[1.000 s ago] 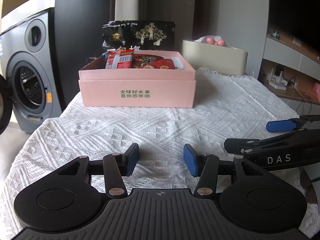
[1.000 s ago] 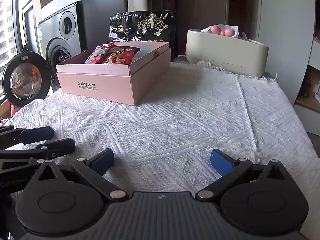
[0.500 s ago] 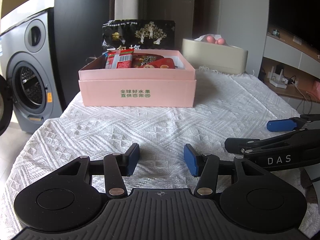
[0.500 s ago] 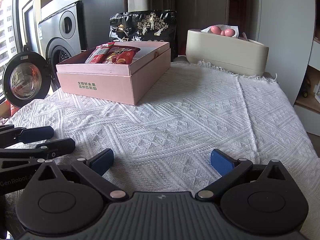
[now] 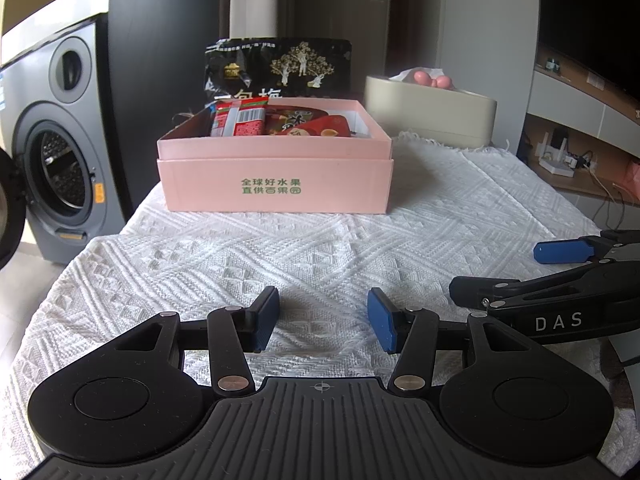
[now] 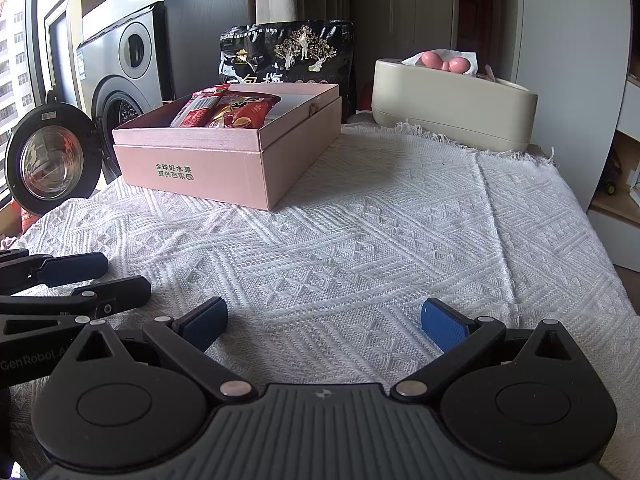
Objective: Organize snacks
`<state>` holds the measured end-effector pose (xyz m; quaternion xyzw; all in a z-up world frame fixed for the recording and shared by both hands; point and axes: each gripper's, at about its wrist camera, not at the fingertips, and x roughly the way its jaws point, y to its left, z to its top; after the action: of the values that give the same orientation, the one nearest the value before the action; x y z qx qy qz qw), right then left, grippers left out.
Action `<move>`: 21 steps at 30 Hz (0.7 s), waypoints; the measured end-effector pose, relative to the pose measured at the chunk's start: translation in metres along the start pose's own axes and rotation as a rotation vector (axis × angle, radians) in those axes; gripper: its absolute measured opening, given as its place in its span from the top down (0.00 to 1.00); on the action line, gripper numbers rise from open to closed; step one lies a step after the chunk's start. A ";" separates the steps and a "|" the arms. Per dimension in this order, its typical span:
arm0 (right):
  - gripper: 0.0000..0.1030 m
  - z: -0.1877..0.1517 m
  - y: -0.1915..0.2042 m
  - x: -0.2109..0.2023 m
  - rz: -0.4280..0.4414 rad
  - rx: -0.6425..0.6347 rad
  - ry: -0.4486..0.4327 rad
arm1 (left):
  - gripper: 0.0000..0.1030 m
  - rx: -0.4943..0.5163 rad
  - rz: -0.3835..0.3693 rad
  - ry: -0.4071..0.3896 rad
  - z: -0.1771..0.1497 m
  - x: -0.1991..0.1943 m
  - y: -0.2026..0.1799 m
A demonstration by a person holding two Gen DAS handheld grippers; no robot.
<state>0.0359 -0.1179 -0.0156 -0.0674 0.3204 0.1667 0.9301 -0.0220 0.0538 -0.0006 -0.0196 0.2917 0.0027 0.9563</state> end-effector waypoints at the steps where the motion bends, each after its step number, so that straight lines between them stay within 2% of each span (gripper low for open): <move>1: 0.00 0.000 0.000 0.000 0.000 0.000 0.000 | 0.46 0.000 0.000 0.000 0.000 0.000 0.000; 21: 0.00 0.000 0.000 0.000 0.000 0.000 0.000 | 0.47 -0.004 -0.006 0.001 0.000 0.000 0.001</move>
<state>0.0358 -0.1180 -0.0156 -0.0672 0.3203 0.1667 0.9301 -0.0217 0.0548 -0.0003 -0.0222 0.2919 0.0005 0.9562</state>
